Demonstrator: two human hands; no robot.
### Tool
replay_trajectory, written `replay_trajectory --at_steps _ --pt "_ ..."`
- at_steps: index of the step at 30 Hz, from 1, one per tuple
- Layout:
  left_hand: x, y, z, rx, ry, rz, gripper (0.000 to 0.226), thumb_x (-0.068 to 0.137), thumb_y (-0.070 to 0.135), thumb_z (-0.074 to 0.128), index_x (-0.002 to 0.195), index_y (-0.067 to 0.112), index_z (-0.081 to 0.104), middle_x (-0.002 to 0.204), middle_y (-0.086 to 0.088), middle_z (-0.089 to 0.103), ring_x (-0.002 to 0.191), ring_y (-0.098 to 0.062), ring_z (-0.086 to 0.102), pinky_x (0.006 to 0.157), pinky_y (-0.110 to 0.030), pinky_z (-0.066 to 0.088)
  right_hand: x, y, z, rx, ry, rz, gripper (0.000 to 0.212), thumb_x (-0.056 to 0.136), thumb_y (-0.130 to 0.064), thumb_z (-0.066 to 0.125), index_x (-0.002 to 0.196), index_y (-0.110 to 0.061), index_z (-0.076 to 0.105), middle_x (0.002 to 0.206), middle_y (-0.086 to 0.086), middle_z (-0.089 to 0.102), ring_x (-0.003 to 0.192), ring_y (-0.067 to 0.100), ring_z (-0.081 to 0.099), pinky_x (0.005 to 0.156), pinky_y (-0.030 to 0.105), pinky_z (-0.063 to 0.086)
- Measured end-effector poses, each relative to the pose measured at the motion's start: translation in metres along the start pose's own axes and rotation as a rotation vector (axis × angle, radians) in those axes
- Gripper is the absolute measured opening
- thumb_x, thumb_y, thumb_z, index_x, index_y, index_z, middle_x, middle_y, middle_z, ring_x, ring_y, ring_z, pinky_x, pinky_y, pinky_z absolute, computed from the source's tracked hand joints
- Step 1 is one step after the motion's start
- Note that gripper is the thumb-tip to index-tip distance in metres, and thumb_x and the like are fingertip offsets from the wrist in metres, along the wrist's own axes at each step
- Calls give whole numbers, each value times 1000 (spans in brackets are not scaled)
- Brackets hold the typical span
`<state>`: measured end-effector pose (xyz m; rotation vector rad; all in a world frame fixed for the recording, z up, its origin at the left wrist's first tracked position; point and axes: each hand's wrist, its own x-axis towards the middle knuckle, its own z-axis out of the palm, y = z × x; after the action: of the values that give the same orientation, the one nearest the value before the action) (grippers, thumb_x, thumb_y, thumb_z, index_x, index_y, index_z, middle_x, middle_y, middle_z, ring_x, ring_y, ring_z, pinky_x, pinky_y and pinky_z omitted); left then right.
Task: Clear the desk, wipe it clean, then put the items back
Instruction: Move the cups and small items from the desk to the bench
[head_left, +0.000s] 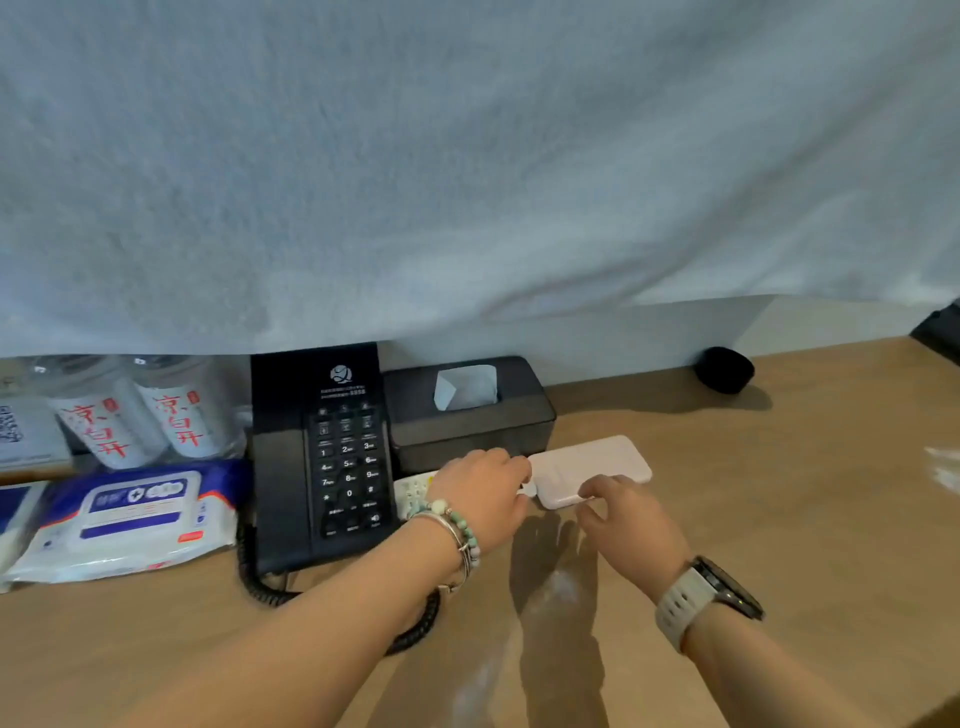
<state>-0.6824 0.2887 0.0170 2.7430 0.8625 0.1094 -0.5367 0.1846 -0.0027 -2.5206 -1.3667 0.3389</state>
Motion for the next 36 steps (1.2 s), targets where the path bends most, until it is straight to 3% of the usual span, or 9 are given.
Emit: replay_trajectory --at_steps 6,16,20,25,30,36 --pt "78 57 30 -61 33 -99 32 96 31 39 125 23 50 124 2 53 113 -17 49 93 -31 43 63 103 -31 26 -48 -20 26 94 -30 47 115 -23 59 117 0 56 99 19 58 83 34 49" --pt "167 137 62 -61 28 -283 29 95 30 39 120 23 52 118 3 55 109 -17 51 88 -28 41 150 234 -90 50 -113 -81 30 96 -30 46 123 -19 53 130 0 49 103 21 58 82 31 49" --pt "179 142 70 -50 20 -332 28 95 31 39 119 24 52 117 4 55 107 -15 51 87 -28 43 196 256 -99 86 -85 -42 46 95 -23 48 139 -16 41 146 4 39 124 24 48 98 35 44" --pt "187 134 77 -73 35 -416 30 95 32 39 121 26 52 119 7 54 107 -12 51 87 -24 41 235 268 -94 -41 -155 -14 58 96 -22 45 148 -17 20 156 6 16 131 33 39 100 37 39" --pt "185 127 82 -39 41 -481 29 95 33 41 121 27 51 121 7 53 112 -13 47 89 -24 38 248 272 -78 -128 -85 -16 41 98 -21 43 137 -11 35 135 16 40 113 34 49 76 29 37" --pt "175 124 84 -85 75 -528 26 94 33 42 118 28 52 118 10 53 110 -11 48 86 -23 39 235 264 -62 49 -53 -120 32 96 -24 50 122 -6 52 127 15 47 110 35 52 85 37 47"
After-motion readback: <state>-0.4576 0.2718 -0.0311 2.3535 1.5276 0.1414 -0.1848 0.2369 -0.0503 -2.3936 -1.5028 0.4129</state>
